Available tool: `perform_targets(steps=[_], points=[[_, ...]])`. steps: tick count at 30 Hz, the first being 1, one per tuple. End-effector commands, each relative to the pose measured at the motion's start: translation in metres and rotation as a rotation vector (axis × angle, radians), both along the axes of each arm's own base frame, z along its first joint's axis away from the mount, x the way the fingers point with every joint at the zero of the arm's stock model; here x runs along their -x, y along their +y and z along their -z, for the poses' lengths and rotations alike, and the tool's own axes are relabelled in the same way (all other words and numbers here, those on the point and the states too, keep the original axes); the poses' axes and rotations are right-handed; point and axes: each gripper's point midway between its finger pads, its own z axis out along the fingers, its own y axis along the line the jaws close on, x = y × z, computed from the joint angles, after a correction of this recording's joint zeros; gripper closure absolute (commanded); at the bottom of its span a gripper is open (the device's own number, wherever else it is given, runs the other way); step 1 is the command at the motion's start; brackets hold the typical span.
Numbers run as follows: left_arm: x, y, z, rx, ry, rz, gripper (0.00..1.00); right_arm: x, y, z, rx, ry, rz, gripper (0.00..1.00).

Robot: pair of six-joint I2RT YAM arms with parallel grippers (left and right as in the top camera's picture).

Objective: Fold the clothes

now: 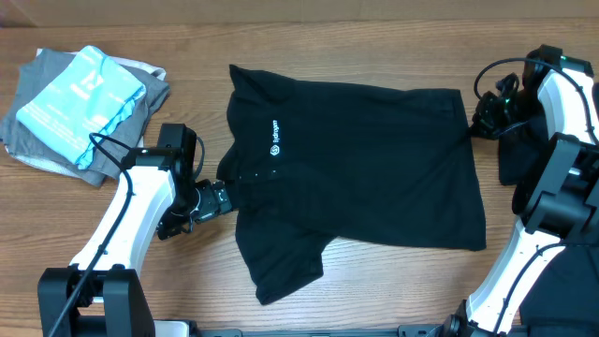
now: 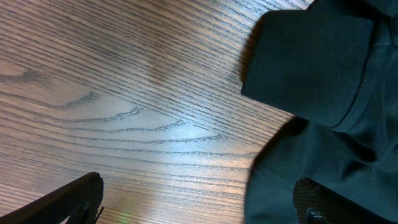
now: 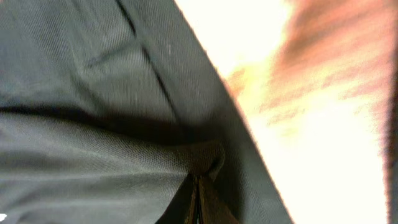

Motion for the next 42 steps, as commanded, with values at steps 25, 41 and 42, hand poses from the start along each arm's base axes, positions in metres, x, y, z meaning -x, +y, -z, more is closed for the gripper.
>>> perform_targets(steps=[25,41,42], points=[[-0.004,0.003,-0.005,-0.01,-0.021,0.015,0.0,0.0,-0.009,-0.112,0.129,-0.066,0.031,0.04],[-0.004,0.003,-0.005,-0.01,-0.021,0.015,0.0,0.016,0.003,-0.114,0.087,-0.005,0.028,0.0],[-0.004,0.003,-0.005,-0.01,-0.021,0.015,0.0,0.012,0.002,-0.115,0.092,-0.022,0.028,0.0]])
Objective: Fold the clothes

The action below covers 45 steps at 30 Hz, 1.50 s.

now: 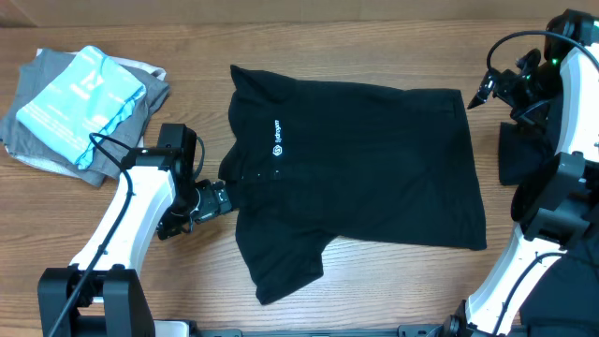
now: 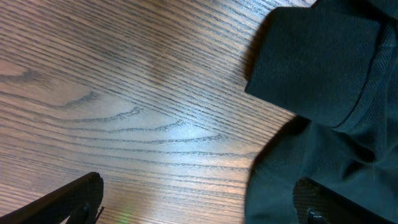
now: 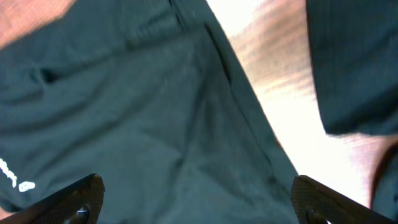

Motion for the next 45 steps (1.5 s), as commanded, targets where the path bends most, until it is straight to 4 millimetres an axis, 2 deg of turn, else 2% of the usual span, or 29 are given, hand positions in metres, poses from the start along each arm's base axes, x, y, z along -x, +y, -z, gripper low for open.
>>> perform_targets(steps=[1,12,14,16,25,28,31,32,34,35,40,43,45], points=[[-0.004,0.003,-0.005,-0.009,-0.02,0.015,0.0,-0.014,-0.002,-0.015,0.021,-0.089,0.003,0.0],[-0.007,0.005,-0.006,-0.024,-0.03,0.024,0.0,-0.049,-0.013,-0.021,0.068,-0.237,0.003,0.0],[-0.014,0.009,-0.007,-0.047,-0.059,0.03,0.0,-0.051,-0.014,-0.021,0.069,-0.243,0.004,0.0],[-0.011,0.01,-0.008,-0.048,-0.047,0.098,0.0,-0.053,-0.014,-0.022,0.072,-0.251,0.003,0.0],[-0.02,0.007,-0.008,-0.035,-0.084,0.069,0.0,-0.054,-0.015,-0.022,0.073,-0.254,0.003,0.0],[-0.038,-0.008,-0.011,0.053,-0.156,0.067,0.0,-0.054,-0.015,-0.022,0.073,-0.255,0.003,0.0],[-0.042,-0.028,-0.022,0.167,-0.175,0.122,0.0,-0.054,-0.015,-0.022,0.073,-0.254,0.003,0.0],[-0.05,-0.039,-0.032,0.231,-0.207,0.139,0.06,-0.054,-0.015,-0.022,0.073,-0.254,0.003,0.0],[-0.068,-0.056,-0.063,0.333,-0.293,0.222,0.29,-0.054,-0.015,-0.022,0.073,-0.254,0.003,0.0],[-0.076,-0.056,-0.079,0.33,-0.323,0.225,0.45,-0.054,-0.015,-0.022,0.073,-0.254,0.003,0.0],[-0.118,-0.032,-0.174,0.168,-0.516,0.162,0.83,-0.054,-0.015,-0.022,0.073,-0.254,0.003,0.0],[-0.131,-0.024,-0.224,0.123,-0.632,0.137,0.96,-0.054,-0.015,-0.022,0.073,-0.254,0.003,0.0],[-0.138,-0.023,-0.255,0.116,-0.714,0.134,0.96,-0.054,-0.015,-0.022,0.073,-0.254,0.003,0.0]])
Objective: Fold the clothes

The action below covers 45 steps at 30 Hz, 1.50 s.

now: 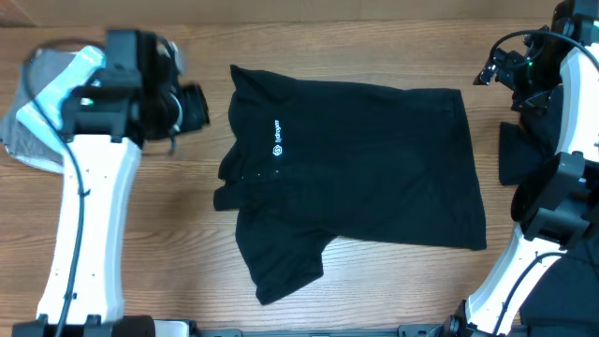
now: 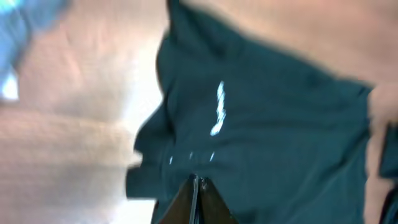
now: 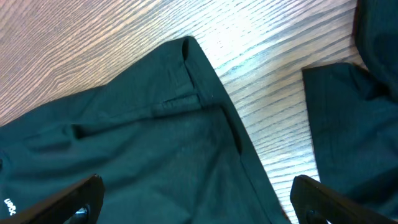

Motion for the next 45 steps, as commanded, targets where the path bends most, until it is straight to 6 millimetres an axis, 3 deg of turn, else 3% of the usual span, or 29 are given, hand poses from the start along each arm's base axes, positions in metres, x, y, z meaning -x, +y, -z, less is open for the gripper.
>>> perform_targets(steps=[1,3,5,9,10,14,16,17,19,22,27,34,38,45], points=[[-0.01,0.012,-0.048,-0.021,-0.122,-0.063,0.96,-0.004,0.001,-0.017,0.007,-0.047,0.0,0.0],[-0.017,0.011,-0.061,-0.02,-0.158,-0.063,0.96,-0.004,0.001,-0.017,0.007,-0.046,0.0,0.0],[-0.027,0.006,-0.061,-0.021,-0.156,-0.05,0.96,-0.004,0.001,-0.017,0.007,-0.046,0.0,0.0],[-0.054,-0.016,-0.033,-0.072,-0.088,0.027,0.96,-0.004,0.001,-0.017,0.007,-0.046,0.0,0.0],[-0.059,-0.022,-0.023,-0.097,-0.06,0.052,0.96,-0.004,0.001,-0.017,0.007,-0.046,0.0,0.0],[-0.071,-0.059,0.049,-0.28,0.118,0.22,0.93,-0.004,0.001,-0.017,0.007,-0.046,0.0,0.0],[-0.074,-0.076,0.081,-0.347,0.17,0.3,0.81,-0.004,0.001,-0.017,0.007,-0.046,0.0,0.0],[-0.076,-0.087,0.102,-0.393,0.196,0.358,0.67,-0.004,0.002,-0.017,0.007,-0.046,-0.001,0.0],[-0.081,-0.103,0.142,-0.512,0.228,0.499,0.5,-0.004,0.001,-0.017,0.007,-0.046,0.0,0.0],[-0.095,-0.098,0.17,-0.683,0.238,0.522,0.49,-0.004,0.001,-0.017,0.007,-0.046,0.0,0.0],[-0.118,-0.105,0.186,-0.746,0.171,0.541,0.48,-0.004,0.001,-0.017,0.007,-0.046,0.0,0.0],[-0.159,-0.11,0.174,-0.733,0.005,0.512,0.56,-0.004,0.001,-0.017,0.007,-0.046,0.0,0.0],[-0.162,-0.129,0.184,-0.612,-0.027,0.62,0.58,-0.004,0.001,-0.017,0.007,-0.046,0.0,0.0],[-0.169,-0.124,0.214,-0.591,0.001,0.626,0.46,-0.004,0.001,-0.017,0.007,-0.046,0.0,0.0]])
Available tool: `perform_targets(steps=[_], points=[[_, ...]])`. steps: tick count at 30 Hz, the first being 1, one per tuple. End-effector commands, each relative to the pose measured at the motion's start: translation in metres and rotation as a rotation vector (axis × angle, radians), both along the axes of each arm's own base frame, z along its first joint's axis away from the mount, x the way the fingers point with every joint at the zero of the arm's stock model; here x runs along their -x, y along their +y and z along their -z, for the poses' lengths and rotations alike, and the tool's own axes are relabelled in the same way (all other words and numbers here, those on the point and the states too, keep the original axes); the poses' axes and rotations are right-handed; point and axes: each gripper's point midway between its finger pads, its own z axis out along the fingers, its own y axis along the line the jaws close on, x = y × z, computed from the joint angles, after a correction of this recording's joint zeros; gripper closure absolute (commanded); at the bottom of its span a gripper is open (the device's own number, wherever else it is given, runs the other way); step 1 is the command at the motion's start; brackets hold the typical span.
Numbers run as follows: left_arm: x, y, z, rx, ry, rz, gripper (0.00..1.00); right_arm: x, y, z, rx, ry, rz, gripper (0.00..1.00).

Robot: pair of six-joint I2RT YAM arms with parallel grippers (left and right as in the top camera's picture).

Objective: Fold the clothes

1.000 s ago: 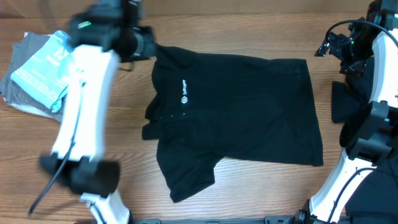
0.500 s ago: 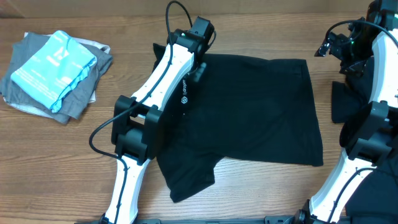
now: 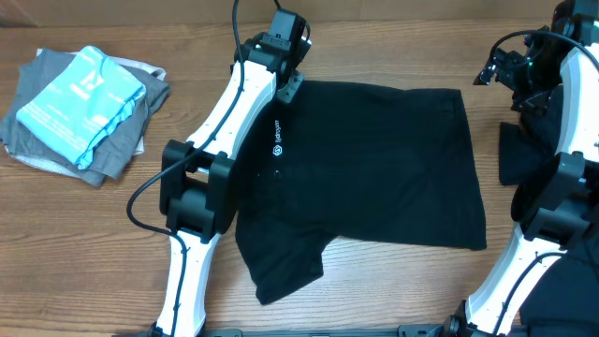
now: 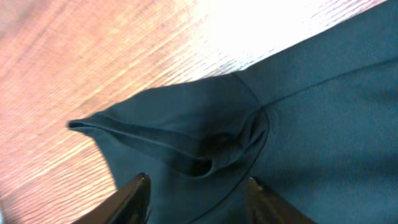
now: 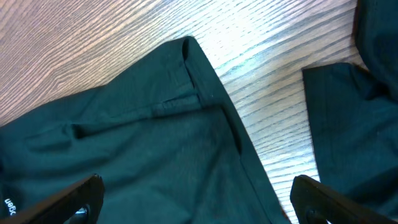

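Note:
A black polo shirt (image 3: 374, 159) with a small white logo lies spread on the wooden table, one sleeve (image 3: 281, 267) sticking out toward the front. My left gripper (image 3: 288, 87) is open at the shirt's far left corner. In the left wrist view it (image 4: 198, 186) hangs just over a rumpled fold of black cloth (image 4: 205, 149), with nothing between its fingers. My right gripper (image 3: 489, 73) is open and raised off the shirt's far right corner. The right wrist view shows it (image 5: 196, 190) wide open above that corner (image 5: 189, 50).
A folded pile (image 3: 80, 98) of grey clothes with a light blue piece on top sits at the far left. Another dark garment (image 3: 519, 154) lies at the right edge, also visible in the right wrist view (image 5: 348, 112).
My left arm was raised near the folded pile with its gripper shut. Now it reaches across to the shirt's far left corner with the gripper open. The right arm has not moved.
At first my left gripper was open low at the shirt's near left edge and my right was shut on the far right corner. Then the right was open and lifted clear. The left then stood raised by the pile, and is now at the far left corner.

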Motion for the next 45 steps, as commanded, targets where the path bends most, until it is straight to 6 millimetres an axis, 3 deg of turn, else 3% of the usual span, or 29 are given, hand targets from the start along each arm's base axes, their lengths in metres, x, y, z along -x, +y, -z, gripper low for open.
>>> perform_targets(steps=[1,8,12,23,30,45], points=[[-0.001,-0.004,0.028,0.019,0.053,0.043,0.46,-0.004,0.002,-0.017,0.007,-0.047,-0.001,0.0],[0.003,-0.002,0.055,-0.019,0.104,0.085,0.49,-0.004,0.001,-0.017,0.007,-0.047,-0.001,0.0],[0.002,-0.001,0.059,-0.02,0.106,0.083,0.51,-0.004,0.001,-0.017,0.007,-0.047,-0.001,0.0],[-0.007,0.001,0.055,-0.038,0.062,0.068,0.96,-0.004,0.001,-0.017,0.007,-0.047,-0.001,0.0],[-0.031,0.016,0.041,-0.096,-0.061,-0.032,0.96,-0.004,0.001,-0.017,0.007,-0.047,-0.001,0.0],[-0.075,-0.002,0.015,0.076,-0.279,-0.116,0.96,-0.004,0.002,-0.017,0.007,-0.047,-0.001,0.0]])
